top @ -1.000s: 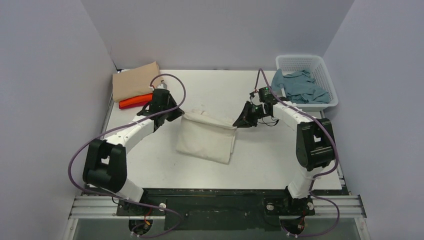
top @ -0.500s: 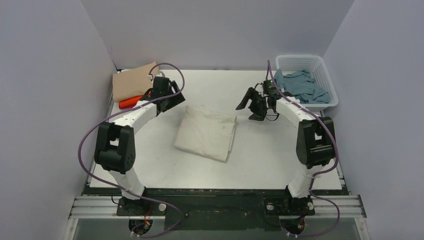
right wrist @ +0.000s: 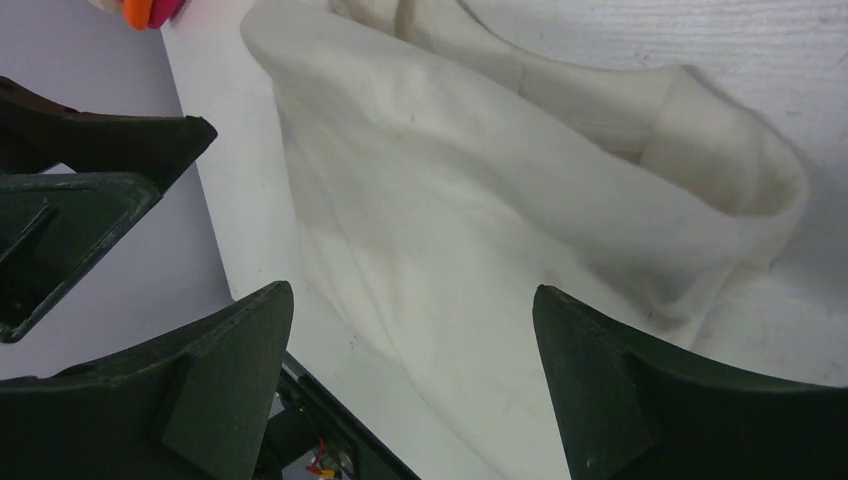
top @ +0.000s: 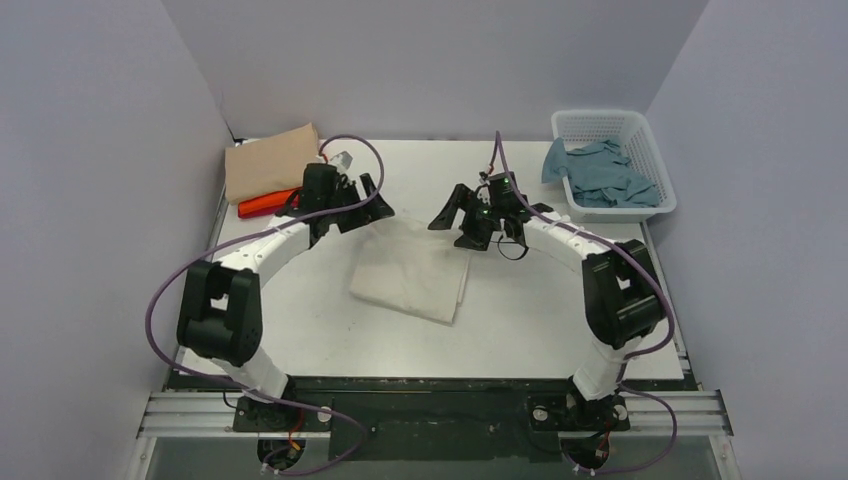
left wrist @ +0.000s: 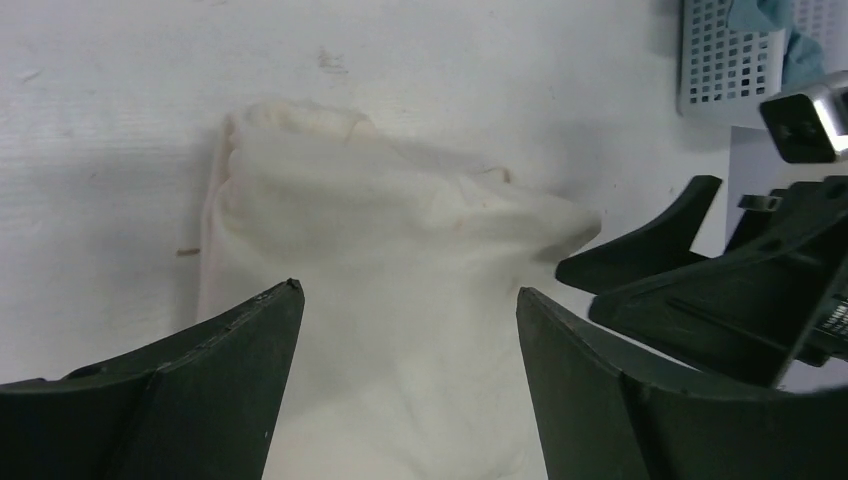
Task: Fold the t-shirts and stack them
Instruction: Smooth out wrinkles on the folded tshirt
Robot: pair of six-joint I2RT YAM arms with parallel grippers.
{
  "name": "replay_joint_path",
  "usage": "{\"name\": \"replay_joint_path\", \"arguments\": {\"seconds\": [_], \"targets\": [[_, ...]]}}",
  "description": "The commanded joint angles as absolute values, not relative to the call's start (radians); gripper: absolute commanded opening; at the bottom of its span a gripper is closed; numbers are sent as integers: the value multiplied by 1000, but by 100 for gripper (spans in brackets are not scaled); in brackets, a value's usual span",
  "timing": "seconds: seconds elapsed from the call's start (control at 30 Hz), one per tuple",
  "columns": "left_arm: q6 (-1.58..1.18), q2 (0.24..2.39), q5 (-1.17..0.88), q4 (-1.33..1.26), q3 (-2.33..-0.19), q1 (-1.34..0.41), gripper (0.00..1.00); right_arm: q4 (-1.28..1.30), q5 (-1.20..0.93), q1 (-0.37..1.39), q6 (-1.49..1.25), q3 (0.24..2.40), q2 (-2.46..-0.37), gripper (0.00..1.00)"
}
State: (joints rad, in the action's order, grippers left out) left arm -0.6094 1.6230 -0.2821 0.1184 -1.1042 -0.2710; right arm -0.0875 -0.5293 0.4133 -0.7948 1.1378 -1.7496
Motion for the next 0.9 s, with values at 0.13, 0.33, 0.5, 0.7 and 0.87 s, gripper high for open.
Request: {"name": "replay_joint_path", "arguments": {"seconds": [0.13, 0.33, 0.5, 0.7, 0.87], "targets": [[-569, 1951, -436, 83, -1348, -281, 88, -218, -514, 369, -859, 1270, -1935, 84], [-583, 2129, -352, 175, -1429, -267, 88, -175, -519, 312, -847, 1292, -2080, 83], [-655, 2082, -279, 163, -1308, -263, 88, -130, -529, 285, -830, 1285, -2139, 81], [-684, 1877, -156, 181, -1164, -276, 89, 64, -516, 273, -702, 1409, -2108, 81], [-611, 1739, -16, 339, -1297, -278, 92, 291, -426, 273, -577, 1580, -1972, 87]]}}
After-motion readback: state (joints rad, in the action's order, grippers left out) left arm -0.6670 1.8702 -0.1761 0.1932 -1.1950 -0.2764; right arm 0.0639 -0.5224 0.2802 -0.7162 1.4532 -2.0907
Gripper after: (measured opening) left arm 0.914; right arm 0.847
